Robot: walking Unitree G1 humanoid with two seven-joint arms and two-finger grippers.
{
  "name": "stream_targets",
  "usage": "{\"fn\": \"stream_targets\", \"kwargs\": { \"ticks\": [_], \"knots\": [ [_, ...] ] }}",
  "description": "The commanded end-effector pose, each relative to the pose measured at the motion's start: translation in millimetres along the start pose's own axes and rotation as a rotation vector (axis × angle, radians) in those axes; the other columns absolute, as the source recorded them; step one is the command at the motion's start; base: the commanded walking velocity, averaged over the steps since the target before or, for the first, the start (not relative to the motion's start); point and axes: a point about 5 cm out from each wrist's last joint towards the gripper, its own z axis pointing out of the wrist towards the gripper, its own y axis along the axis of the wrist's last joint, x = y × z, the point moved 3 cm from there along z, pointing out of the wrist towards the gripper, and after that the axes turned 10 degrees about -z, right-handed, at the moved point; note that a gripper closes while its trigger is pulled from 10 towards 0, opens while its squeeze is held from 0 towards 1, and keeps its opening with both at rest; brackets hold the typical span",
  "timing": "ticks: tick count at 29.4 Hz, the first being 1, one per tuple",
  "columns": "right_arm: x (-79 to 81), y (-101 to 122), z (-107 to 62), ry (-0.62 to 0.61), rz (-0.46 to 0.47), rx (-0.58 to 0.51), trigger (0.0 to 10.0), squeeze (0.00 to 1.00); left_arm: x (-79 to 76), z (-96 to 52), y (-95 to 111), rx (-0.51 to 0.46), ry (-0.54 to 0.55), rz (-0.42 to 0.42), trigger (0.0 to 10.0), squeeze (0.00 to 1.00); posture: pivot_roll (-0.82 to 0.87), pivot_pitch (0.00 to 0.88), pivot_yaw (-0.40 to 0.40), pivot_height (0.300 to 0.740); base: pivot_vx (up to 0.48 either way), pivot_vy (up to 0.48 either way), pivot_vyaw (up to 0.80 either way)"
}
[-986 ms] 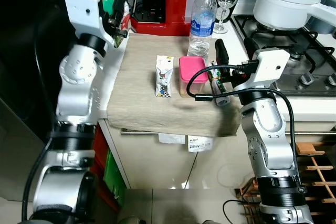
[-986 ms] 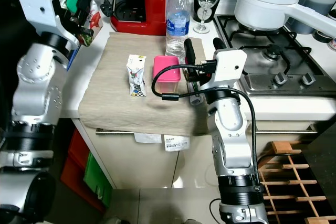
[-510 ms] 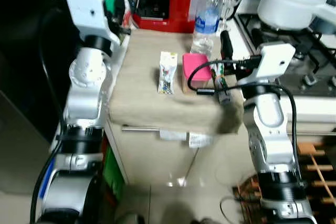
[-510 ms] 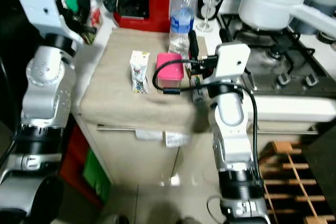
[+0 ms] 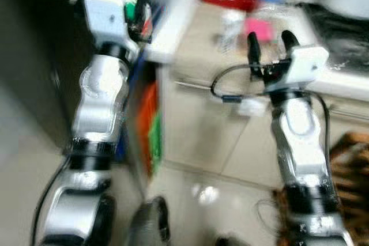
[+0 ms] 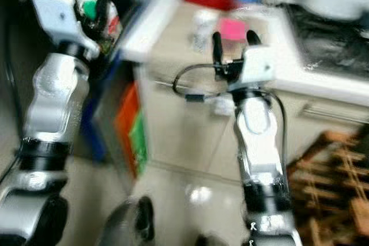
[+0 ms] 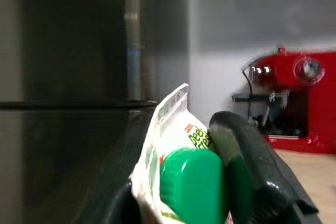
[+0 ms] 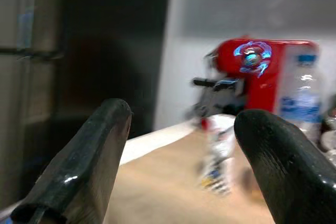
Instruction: Restocking fridge
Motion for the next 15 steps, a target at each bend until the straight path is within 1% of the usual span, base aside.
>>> {"fn": "stream_targets", "kwargs": {
  "ticks": [1,8,9,15],
  "knots": [
    [-5.6,6,4.2,-0.015,-0.016,-0.025,10.0,0.00,-13.3,5.5,8,-0.027,-0.049,-0.006,10.0,0.00,-0.05,0.000,-0.018,0.740,-0.465,0.000,0.00],
    [-7.2,-1,0.9,-0.017,-0.015,0.005,10.0,0.00,-14.9,2.8,4,-0.010,-0.059,-0.010,10.0,0.00,-0.05,0.000,-0.018,0.740,-0.463,0.000,0.00],
    [-7.3,-2,0.2,-0.016,-0.016,0.009,10.0,0.00,-15.0,2.3,3,-0.007,-0.060,-0.012,10.0,0.00,-0.06,0.000,-0.006,0.740,-0.465,0.000,0.00],
    [-5.7,-7,-5.4,-0.013,-0.013,0.031,10.0,0.00,-16.6,-0.8,-4,0.021,-0.081,-0.012,10.0,0.00,-0.07,0.000,0.005,0.740,-0.466,0.000,0.00]
  ]
}}
